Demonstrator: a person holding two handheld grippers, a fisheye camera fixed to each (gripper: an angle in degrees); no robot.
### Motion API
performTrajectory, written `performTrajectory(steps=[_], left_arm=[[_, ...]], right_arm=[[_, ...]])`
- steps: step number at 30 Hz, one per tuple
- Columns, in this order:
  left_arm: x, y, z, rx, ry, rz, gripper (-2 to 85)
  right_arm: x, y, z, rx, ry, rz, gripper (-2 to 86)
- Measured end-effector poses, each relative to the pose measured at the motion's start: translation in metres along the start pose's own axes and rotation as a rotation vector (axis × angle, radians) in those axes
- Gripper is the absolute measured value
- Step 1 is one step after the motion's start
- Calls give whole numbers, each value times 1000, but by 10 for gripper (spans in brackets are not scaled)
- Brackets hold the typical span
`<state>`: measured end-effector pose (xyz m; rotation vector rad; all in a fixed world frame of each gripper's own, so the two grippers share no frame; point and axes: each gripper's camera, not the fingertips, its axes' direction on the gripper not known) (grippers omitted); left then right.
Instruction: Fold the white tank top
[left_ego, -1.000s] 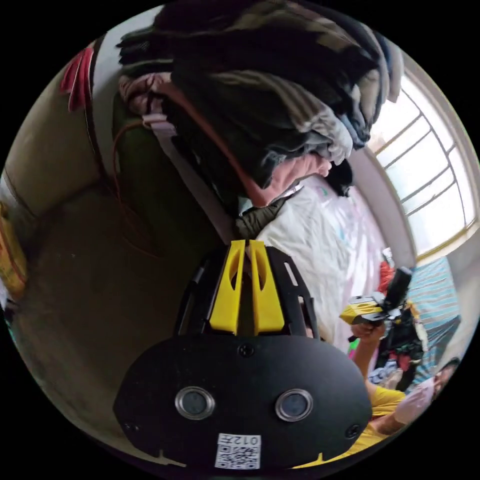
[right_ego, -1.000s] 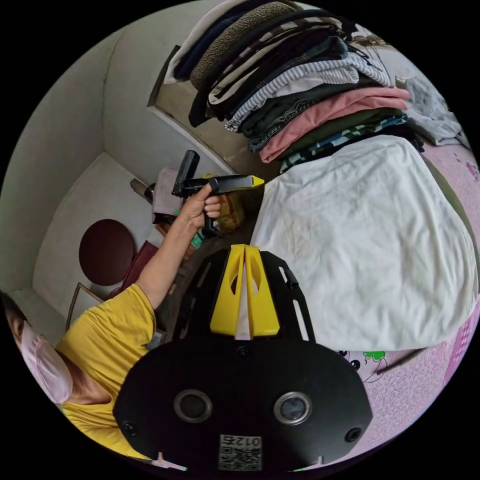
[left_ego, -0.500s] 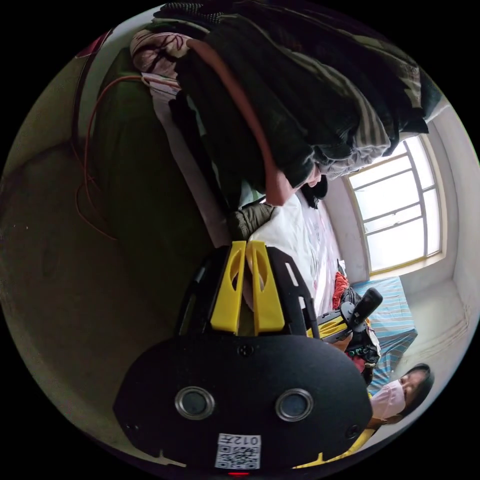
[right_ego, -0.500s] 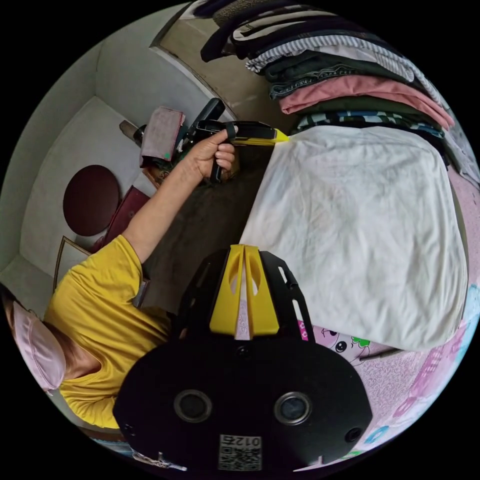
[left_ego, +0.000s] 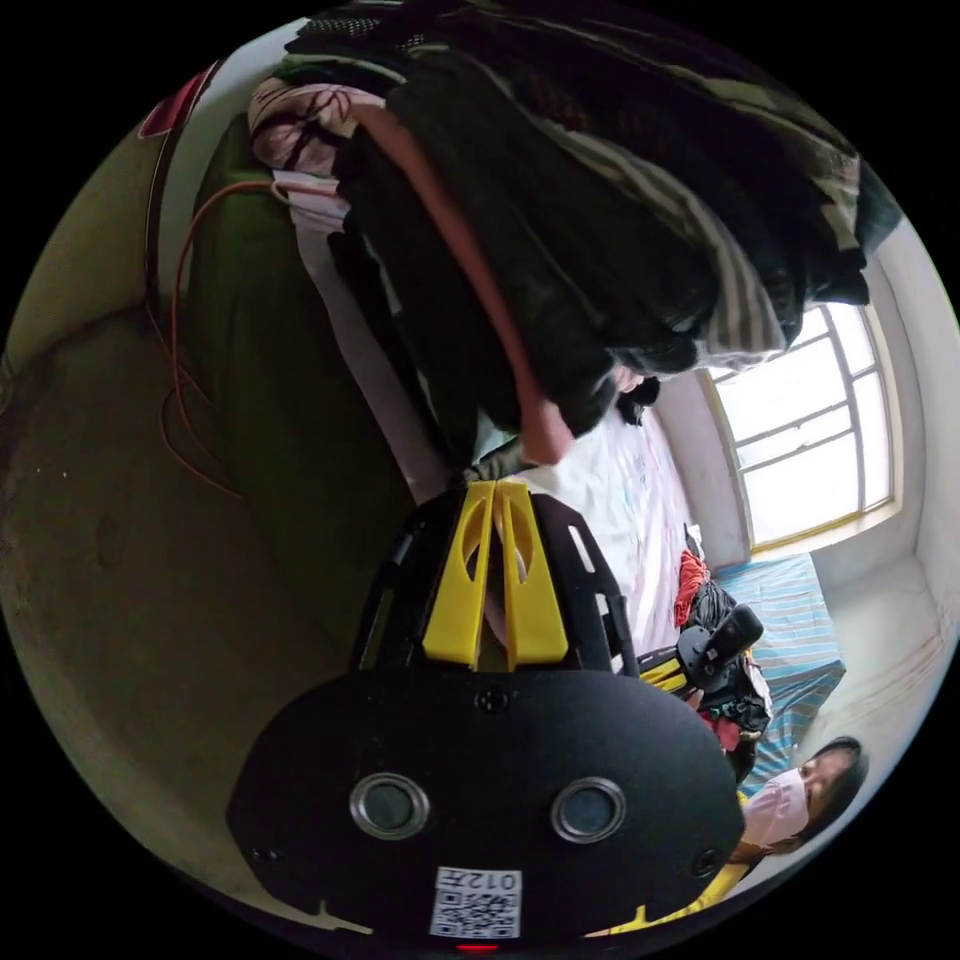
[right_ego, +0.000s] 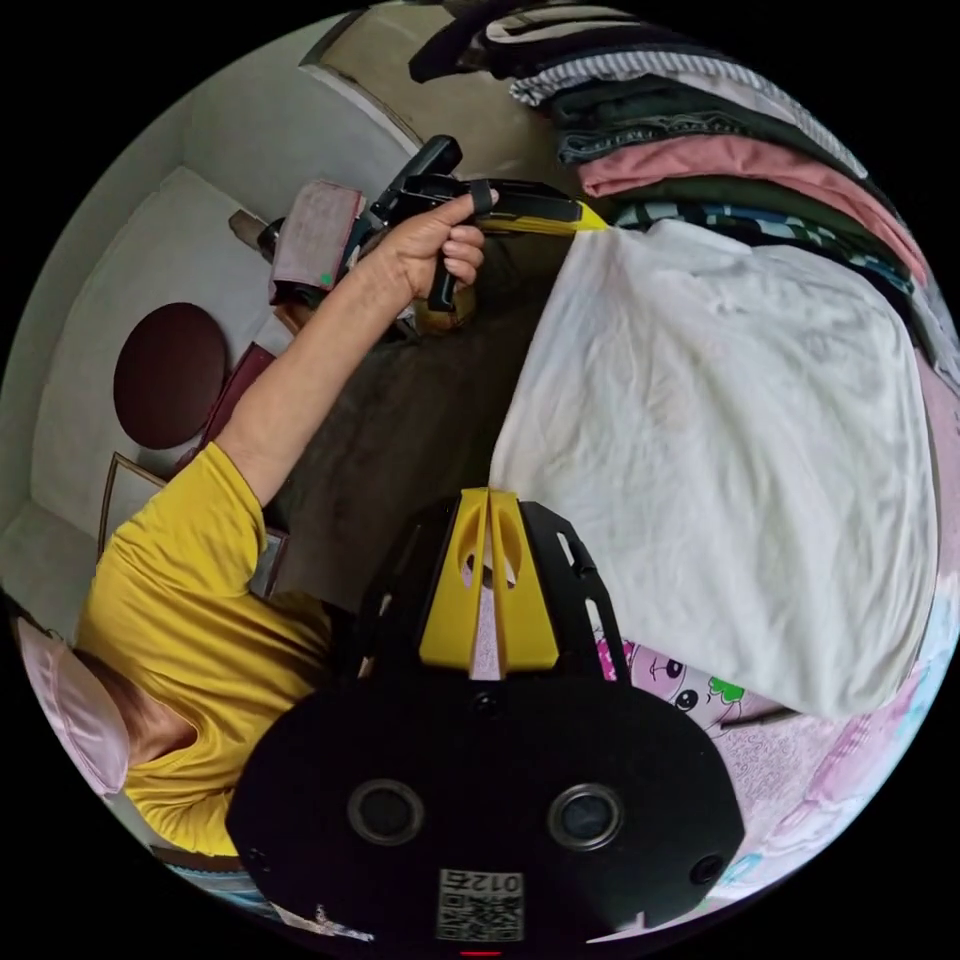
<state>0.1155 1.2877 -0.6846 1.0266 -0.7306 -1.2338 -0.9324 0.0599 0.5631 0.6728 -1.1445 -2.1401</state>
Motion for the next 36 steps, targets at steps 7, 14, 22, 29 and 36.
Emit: performTrajectory(steps=[7, 14, 22, 29, 36], left_arm=[[10, 2, 7, -12, 48, -17, 1], [107, 34, -52, 336, -266, 51, 4], [304, -47, 111, -18, -492, 394, 2], [337, -95, 179, -87, -488, 399, -1], [456, -66, 174, 31, -511, 500, 1]], right_arm=[[-8, -5, -7, -23, 2, -37, 6], [15, 4, -52, 259, -68, 74, 7], [57, 76, -117, 899, -73, 408, 8], [67, 25, -87, 579, 127, 551, 9], [42, 30, -112, 763, 246, 535, 9]])
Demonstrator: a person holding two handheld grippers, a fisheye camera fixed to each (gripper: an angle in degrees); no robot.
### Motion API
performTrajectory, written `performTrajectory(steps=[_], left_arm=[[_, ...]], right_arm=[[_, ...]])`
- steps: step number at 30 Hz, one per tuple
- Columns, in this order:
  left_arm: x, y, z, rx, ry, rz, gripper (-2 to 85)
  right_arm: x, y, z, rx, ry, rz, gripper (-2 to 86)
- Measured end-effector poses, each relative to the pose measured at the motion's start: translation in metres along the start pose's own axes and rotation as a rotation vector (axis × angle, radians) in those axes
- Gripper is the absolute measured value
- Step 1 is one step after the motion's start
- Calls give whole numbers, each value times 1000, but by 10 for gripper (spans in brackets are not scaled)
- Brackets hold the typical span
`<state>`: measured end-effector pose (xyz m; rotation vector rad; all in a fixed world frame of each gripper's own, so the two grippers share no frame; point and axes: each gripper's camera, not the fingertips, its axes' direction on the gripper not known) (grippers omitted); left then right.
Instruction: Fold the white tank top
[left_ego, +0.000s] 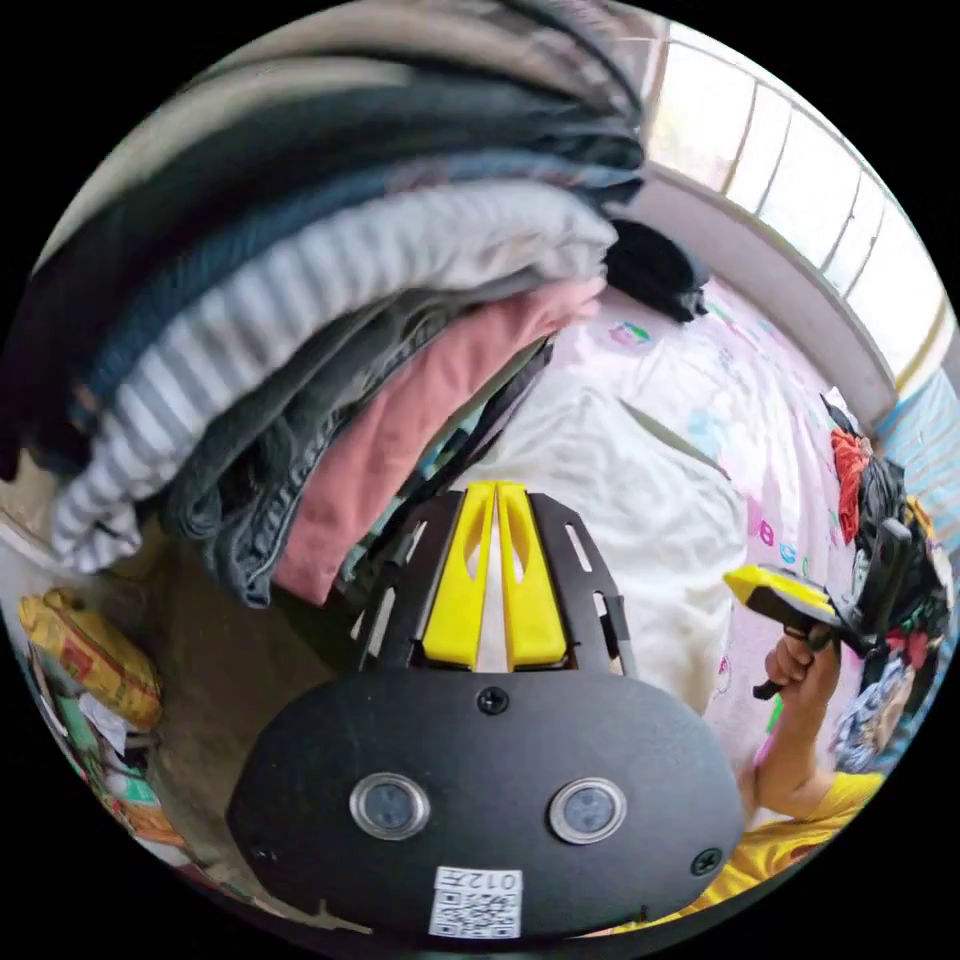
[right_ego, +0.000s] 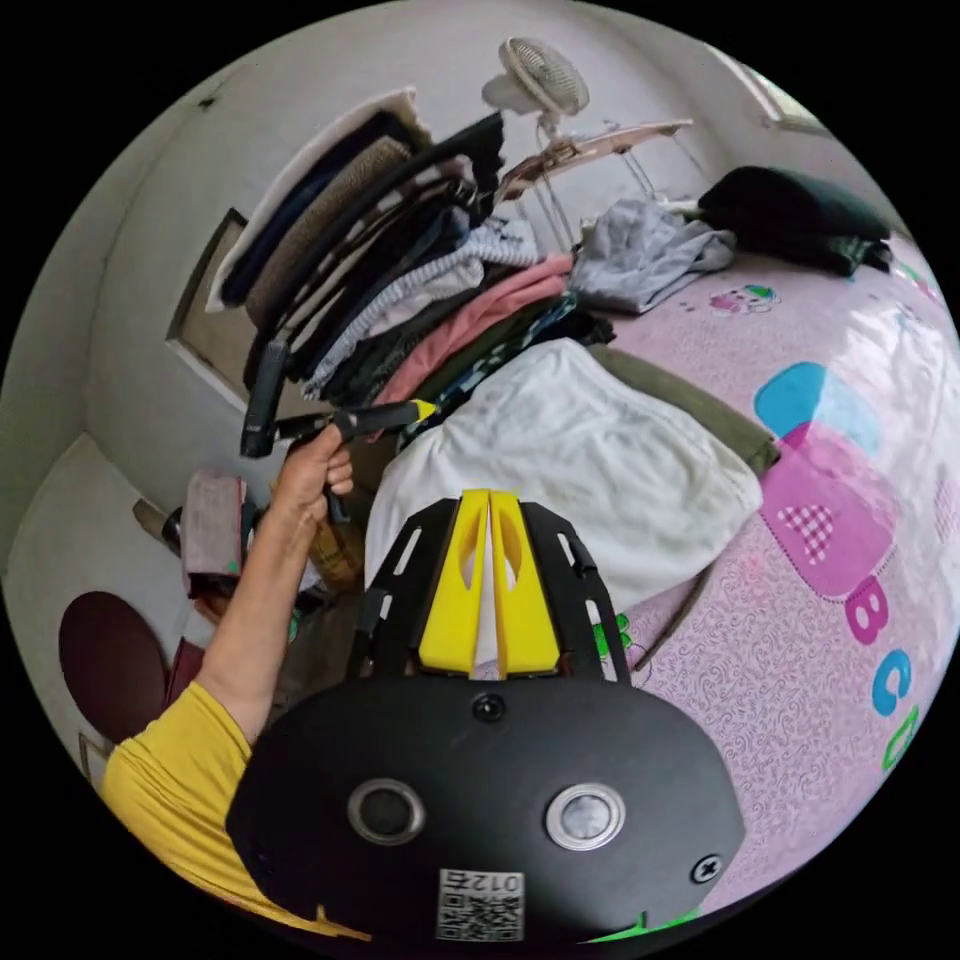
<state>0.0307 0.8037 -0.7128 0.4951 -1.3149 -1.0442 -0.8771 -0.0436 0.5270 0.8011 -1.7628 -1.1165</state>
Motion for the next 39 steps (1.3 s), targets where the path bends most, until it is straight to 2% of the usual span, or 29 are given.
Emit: performTrajectory(steps=[2, 5, 7, 9, 13, 17, 20, 23, 24, 25, 28, 31, 33, 35, 37, 39], left_arm=[[37, -25, -4, 37, -22, 55, 2], [90, -84, 30, -49, -5, 147, 1], [120, -121, 71, -156, -171, 153, 0], [135, -140, 98, -239, -261, 186, -1], [157, -174, 98, -266, -374, 214, -1], [180, -172, 57, -204, -452, 299, -2], [184, -151, 0, -61, -508, 328, -2], [161, -127, -44, -25, -387, 312, -1], [143, -115, -63, -9, -289, 258, -1], [121, -100, -80, 13, -173, 195, -1], [68, -54, -103, 42, 18, 67, 0], [19, -18, -108, 35, -20, -56, 2], [-17, -7, -105, 4, -10, -145, 3], [-52, 0, -107, -11, 82, -233, 4], [-74, 6, -134, 103, 120, -287, 4], [-71, 0, -156, 193, 101, -242, 4]], right_arm=[[10, 3, -9, 92, 46, 87, 9], [18, 6, -19, 185, 11, 159, 9], [16, 6, -23, 216, 38, 167, 9], [14, 6, -25, 237, 58, 172, 9], [8, 1, -14, 198, 103, 185, 9], [-2, 0, -22, 265, 187, 190, 9], [6, -1, -24, 279, 266, 257, 9], [30, -2, -5, 166, 261, 395, 9], [33, -1, -6, 167, 239, 420, 9], [33, 3, -13, 211, 206, 453, 8], [5, 7, -39, 379, 213, 356, 8], [-19, 11, -43, 445, 163, 253, 8], [-20, 7, -32, 353, 169, 266, 8], [-14, 4, -22, 258, 115, 313, 8], [-19, 8, -30, 317, 97, 306, 8], [-31, 11, -41, 386, 116, 264, 8]])
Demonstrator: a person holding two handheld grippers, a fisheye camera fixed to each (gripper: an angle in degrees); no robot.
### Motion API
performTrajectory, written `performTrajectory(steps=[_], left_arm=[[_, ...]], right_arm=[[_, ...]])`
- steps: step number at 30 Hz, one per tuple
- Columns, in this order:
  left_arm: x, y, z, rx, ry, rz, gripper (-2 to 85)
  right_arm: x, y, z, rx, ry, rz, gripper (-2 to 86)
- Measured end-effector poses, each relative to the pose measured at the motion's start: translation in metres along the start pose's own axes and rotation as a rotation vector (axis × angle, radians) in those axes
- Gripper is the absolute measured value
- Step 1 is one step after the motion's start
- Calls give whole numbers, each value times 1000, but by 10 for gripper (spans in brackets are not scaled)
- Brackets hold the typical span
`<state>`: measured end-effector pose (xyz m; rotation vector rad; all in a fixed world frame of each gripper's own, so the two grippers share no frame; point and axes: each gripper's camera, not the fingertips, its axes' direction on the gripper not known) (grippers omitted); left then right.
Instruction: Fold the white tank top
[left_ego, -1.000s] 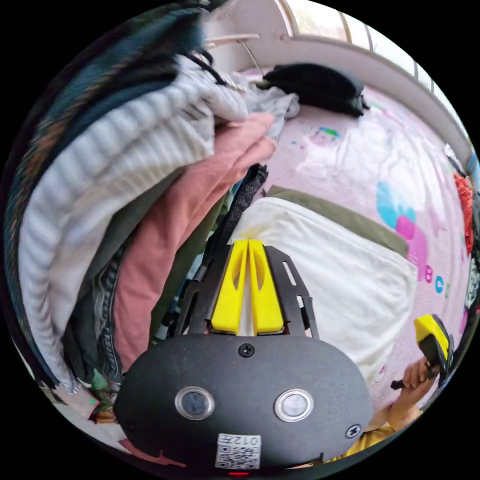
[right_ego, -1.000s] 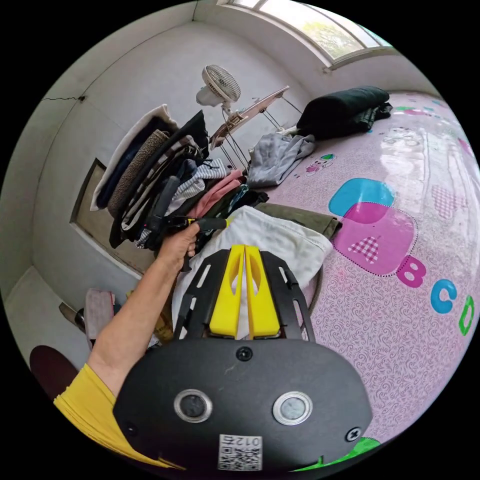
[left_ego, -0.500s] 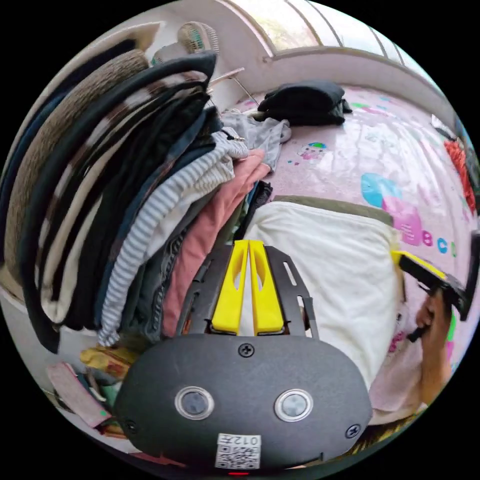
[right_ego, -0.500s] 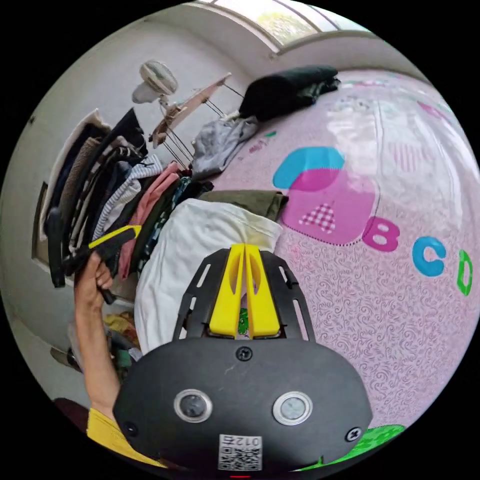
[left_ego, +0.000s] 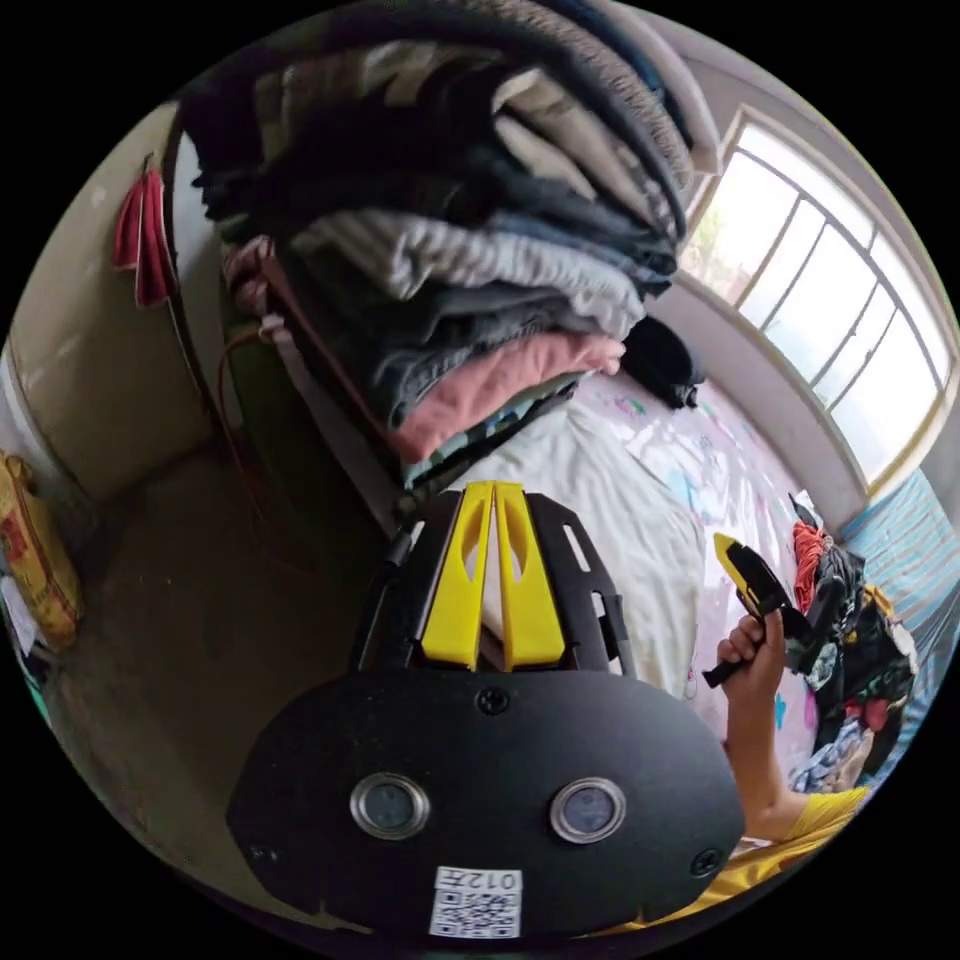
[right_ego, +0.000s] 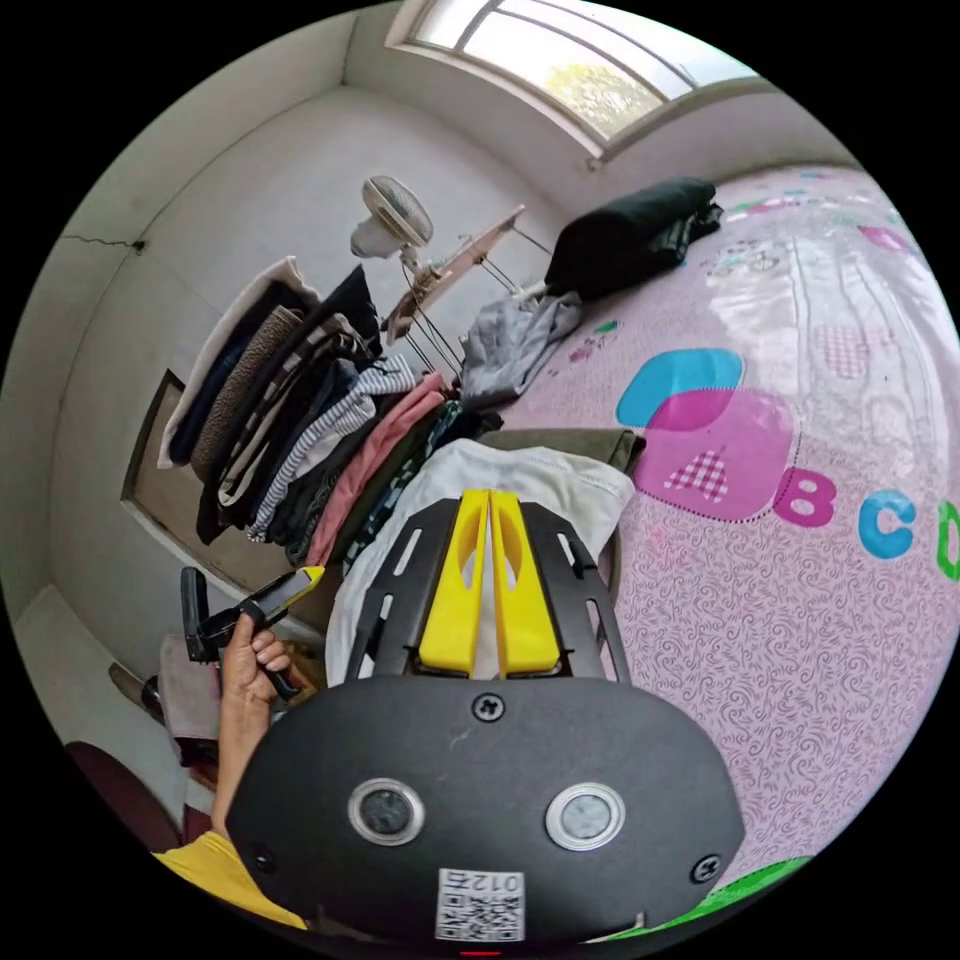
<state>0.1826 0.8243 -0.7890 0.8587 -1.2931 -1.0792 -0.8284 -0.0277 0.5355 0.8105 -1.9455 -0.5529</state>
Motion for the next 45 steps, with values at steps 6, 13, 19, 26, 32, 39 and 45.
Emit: performTrajectory(steps=[6, 13, 19, 26, 32, 39, 45], left_arm=[[32, -67, 53, -215, -192, 152, 2], [14, -68, 8, -140, -224, 84, 1], [44, -25, -77, 0, 55, 116, 4], [58, 78, -108, -70, 149, 105, 3], [58, 123, -173, 24, 64, 80, 5], [127, 122, -151, -115, 152, 210, 4], [127, 142, -181, -96, 118, 144, 4]], right_arm=[[-12, 4, -1, -39, 6, -15, 8], [-27, 5, -17, -18, 22, -4, 8], [-48, 2, -27, -69, -21, -33, 9], [-67, -1, -47, -76, -46, -6, 9], [-104, -4, -67, -93, -57, -80, 8], [-157, -20, -68, -368, -46, -235, 9], [-177, -32, -98, -355, -63, -185, 8]])
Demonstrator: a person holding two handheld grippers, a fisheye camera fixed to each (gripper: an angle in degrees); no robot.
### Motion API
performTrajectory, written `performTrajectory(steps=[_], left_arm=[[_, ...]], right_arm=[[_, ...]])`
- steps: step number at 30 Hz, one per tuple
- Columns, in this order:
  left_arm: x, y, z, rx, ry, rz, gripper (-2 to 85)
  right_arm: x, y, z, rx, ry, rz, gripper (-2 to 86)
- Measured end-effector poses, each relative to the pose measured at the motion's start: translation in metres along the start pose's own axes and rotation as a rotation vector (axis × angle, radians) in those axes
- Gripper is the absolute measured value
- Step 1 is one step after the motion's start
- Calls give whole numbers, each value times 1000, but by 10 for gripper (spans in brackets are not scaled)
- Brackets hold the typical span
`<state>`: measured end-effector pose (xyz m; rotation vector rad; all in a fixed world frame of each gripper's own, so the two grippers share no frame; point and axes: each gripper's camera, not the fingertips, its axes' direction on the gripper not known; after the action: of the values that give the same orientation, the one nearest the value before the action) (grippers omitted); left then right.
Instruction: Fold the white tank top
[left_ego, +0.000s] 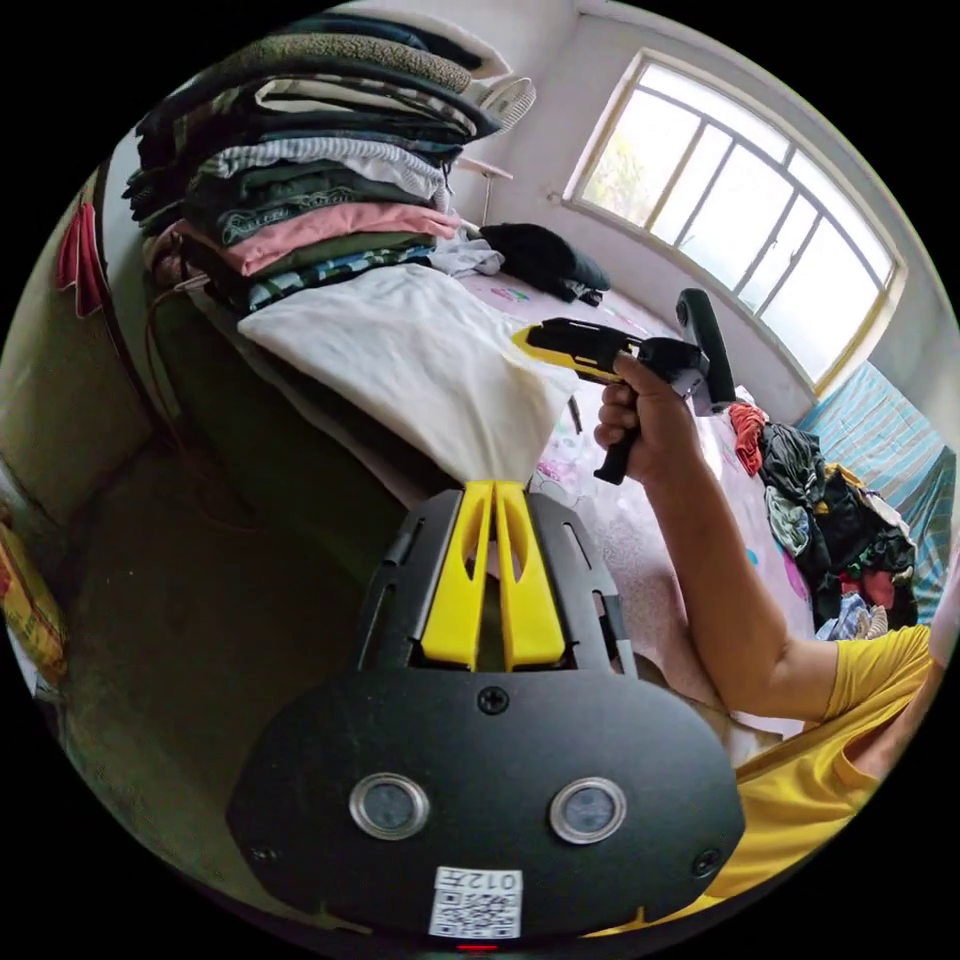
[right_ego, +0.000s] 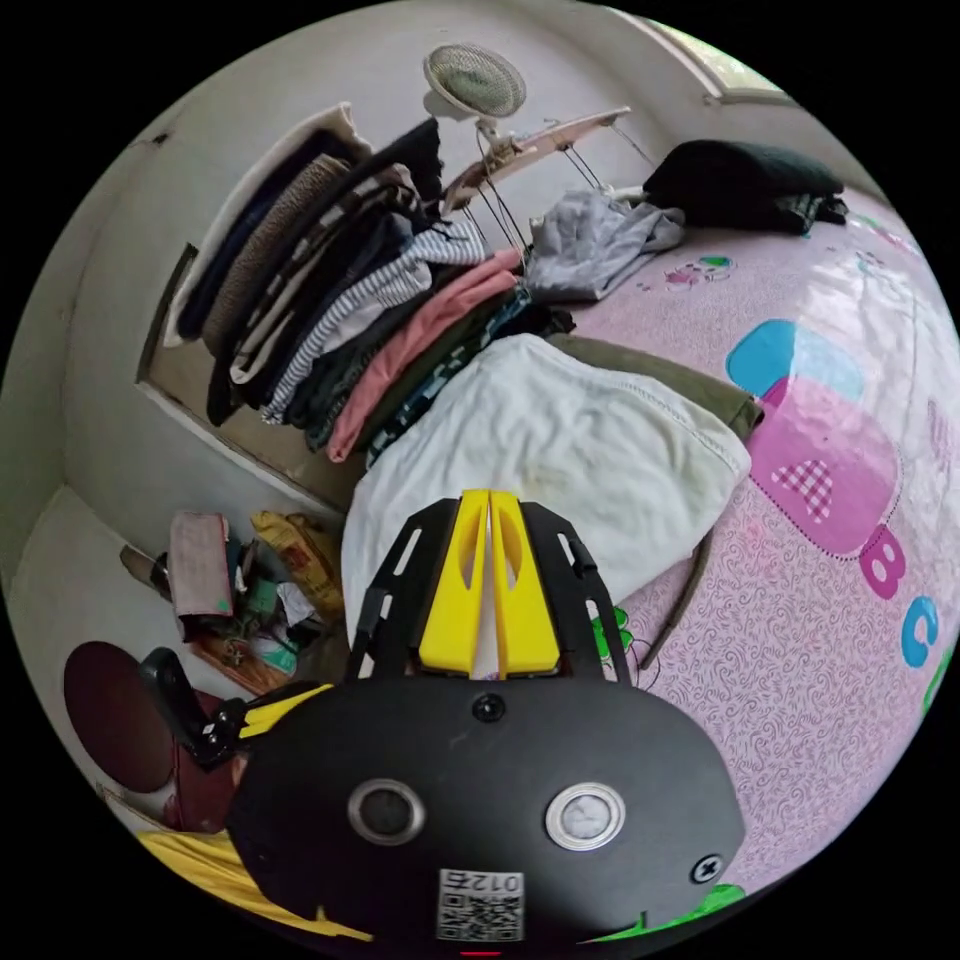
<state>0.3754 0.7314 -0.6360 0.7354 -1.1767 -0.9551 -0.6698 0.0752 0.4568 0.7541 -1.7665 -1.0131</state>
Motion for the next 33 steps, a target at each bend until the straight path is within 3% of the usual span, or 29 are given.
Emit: performTrajectory(steps=[2, 5, 10, 13, 17, 19, 24, 27, 29, 31, 33], left_arm=[[18, 5, -18, 61, -41, 15, 4], [59, 19, -25, 167, 77, 11, 4], [108, 28, 38, 160, 379, -86, 4], [114, 28, 71, 120, 430, -180, 4], [168, 11, 87, 11, 411, -83, 4], [209, 11, 110, -60, 305, 0, 5], [194, 18, 153, -105, 534, -157, 5], [198, 18, 172, -108, 646, -216, 6], [227, 13, 166, -89, 631, -169, 8], [303, -5, 163, -82, 652, -16, 12], [383, -24, 179, -155, 675, 129, 18]], right_arm=[[-17, 0, -25, 79, 12, -14, 9], [-27, 0, -49, 130, -24, 17, 9], [-46, -7, -150, 346, -76, 65, 8], [-56, -1, -234, 529, -198, 95, 8], [-81, 16, -315, 701, -319, 78, 8], [-90, 22, -339, 730, -376, 59, 8], [-120, 41, -393, 781, -178, 12, 7], [-125, 43, -432, 567, -52, -169, 7], [-103, 72, -479, 451, 213, -153, 9], [-73, 109, -531, 440, 290, -83, 10], [-42, 155, -590, 489, 224, -13, 11]])
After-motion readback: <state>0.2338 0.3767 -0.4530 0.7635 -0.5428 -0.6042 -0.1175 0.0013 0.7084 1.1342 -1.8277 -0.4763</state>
